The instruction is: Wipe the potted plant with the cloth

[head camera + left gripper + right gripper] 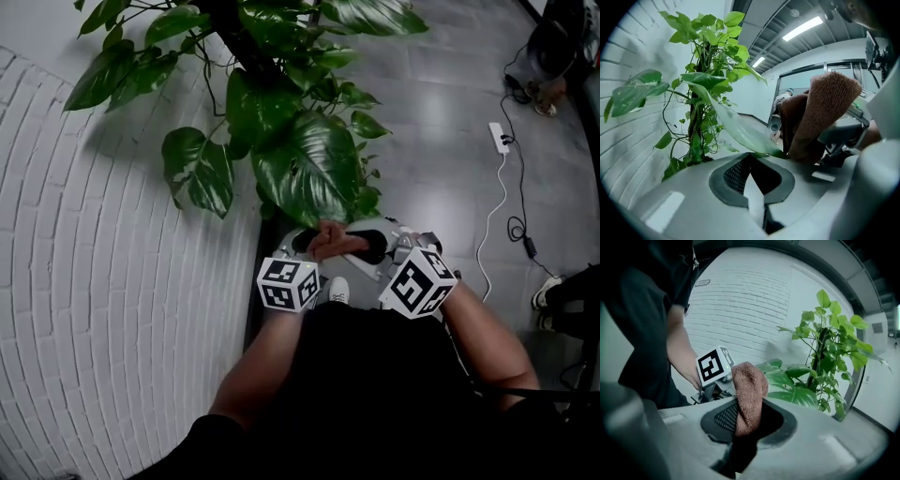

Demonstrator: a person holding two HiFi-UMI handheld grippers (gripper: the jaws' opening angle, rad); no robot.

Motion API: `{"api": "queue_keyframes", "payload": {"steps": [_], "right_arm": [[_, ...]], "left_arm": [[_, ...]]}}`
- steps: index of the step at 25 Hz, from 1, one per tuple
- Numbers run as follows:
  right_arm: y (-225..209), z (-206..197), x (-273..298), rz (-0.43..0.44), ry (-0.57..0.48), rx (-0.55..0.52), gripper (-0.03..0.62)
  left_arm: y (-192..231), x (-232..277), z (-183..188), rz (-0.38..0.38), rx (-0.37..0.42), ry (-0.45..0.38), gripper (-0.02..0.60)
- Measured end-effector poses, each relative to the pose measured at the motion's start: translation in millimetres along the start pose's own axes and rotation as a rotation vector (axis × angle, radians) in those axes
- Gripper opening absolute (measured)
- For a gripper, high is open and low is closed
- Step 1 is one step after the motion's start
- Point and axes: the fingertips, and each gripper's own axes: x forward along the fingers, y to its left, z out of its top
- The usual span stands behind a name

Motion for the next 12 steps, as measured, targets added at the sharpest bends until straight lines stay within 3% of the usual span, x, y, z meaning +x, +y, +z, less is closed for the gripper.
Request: {"api": "queue_keyframes", "payload": {"steps": [6, 12], "right_arm": [[-7, 2, -12, -0.023, -0.003, -0.037, 0.063], [-63, 6, -6, -0.133, 0.021, -0.114, 0.063]], "left_arm": [[-1, 1, -12, 0.044, -0.019, -0.008, 0.017], [0, 11, -22, 0.063, -0.018, -0.002, 0.017]]}}
